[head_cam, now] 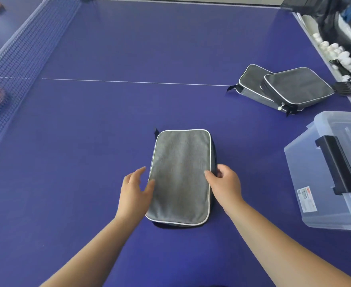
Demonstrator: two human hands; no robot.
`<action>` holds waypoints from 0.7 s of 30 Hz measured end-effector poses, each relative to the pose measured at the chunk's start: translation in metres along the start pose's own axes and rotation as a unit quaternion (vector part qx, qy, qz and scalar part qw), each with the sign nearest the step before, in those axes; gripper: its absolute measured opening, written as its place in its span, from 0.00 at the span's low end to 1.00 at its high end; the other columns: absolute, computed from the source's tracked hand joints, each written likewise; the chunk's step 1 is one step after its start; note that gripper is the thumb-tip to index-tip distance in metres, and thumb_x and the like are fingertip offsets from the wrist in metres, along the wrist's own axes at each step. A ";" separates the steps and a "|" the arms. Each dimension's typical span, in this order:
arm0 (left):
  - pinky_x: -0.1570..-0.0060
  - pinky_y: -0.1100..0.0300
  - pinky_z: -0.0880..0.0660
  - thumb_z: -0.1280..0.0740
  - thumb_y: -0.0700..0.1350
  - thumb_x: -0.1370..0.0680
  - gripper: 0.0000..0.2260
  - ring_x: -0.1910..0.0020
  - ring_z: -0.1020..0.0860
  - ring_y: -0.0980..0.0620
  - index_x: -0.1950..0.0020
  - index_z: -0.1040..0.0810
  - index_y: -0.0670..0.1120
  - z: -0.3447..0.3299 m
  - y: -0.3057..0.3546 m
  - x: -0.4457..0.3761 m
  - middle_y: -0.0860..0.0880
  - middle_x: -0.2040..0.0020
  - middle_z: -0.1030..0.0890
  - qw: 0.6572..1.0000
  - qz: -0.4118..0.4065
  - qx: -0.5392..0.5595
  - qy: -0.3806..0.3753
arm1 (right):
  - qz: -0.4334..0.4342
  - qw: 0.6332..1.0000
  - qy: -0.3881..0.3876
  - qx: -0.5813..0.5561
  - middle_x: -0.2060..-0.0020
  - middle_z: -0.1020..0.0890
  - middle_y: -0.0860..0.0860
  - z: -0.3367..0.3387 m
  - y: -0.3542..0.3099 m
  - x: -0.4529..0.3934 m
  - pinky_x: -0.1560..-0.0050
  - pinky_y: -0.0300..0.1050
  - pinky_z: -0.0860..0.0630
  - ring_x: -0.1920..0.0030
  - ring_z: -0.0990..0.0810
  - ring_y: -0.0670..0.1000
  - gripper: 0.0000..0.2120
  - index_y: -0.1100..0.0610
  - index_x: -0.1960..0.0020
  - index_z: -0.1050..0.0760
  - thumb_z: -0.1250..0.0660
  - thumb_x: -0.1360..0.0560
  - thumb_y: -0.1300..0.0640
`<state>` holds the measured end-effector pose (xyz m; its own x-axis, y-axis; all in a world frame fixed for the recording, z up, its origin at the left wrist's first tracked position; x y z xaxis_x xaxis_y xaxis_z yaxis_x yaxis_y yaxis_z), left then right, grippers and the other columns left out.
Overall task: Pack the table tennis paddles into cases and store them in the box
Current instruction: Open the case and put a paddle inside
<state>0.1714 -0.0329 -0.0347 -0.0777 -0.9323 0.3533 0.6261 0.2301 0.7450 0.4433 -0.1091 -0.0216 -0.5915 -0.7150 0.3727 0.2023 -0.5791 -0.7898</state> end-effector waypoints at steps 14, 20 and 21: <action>0.43 0.54 0.24 0.31 0.50 0.22 0.36 0.39 0.24 0.52 0.28 0.51 0.75 -0.035 0.009 -0.025 0.57 0.34 0.28 0.985 0.008 0.059 -0.164 | -0.010 0.998 -0.053 0.023 0.58 0.26 0.36 -0.015 0.024 -0.030 0.46 0.39 0.31 0.49 0.25 0.45 0.15 0.56 0.35 0.24 0.35 0.21 0.57; 0.53 0.50 0.18 0.28 0.40 0.24 0.35 0.42 0.21 0.53 0.32 0.37 0.75 -0.045 -0.001 -0.005 0.64 0.36 0.30 0.954 0.047 0.149 -0.255 | 0.003 0.995 -0.098 0.018 0.49 0.17 0.42 -0.029 0.019 -0.037 0.41 0.48 0.23 0.47 0.19 0.45 0.13 0.50 0.38 0.21 0.33 0.22 0.57; 0.56 0.49 0.17 0.28 0.39 0.24 0.34 0.43 0.20 0.52 0.33 0.35 0.74 -0.044 -0.003 -0.002 0.62 0.37 0.28 0.953 0.059 0.163 -0.246 | 0.007 0.995 -0.103 0.014 0.49 0.17 0.42 -0.032 0.017 -0.037 0.41 0.48 0.23 0.47 0.19 0.45 0.13 0.49 0.38 0.21 0.33 0.22 0.56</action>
<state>0.2037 -0.0440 -0.0628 -0.4276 -0.6687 0.6082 0.3841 0.4747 0.7919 0.4439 -0.0798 -0.0646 -0.4170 -0.7863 0.4559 0.2319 -0.5770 -0.7831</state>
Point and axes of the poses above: each hand's wrist, its own x-axis away from the middle knuckle, its own z-axis out of the back of the hand, y = z × x, the point moved 10 cm from there along -x, towards the middle knuckle
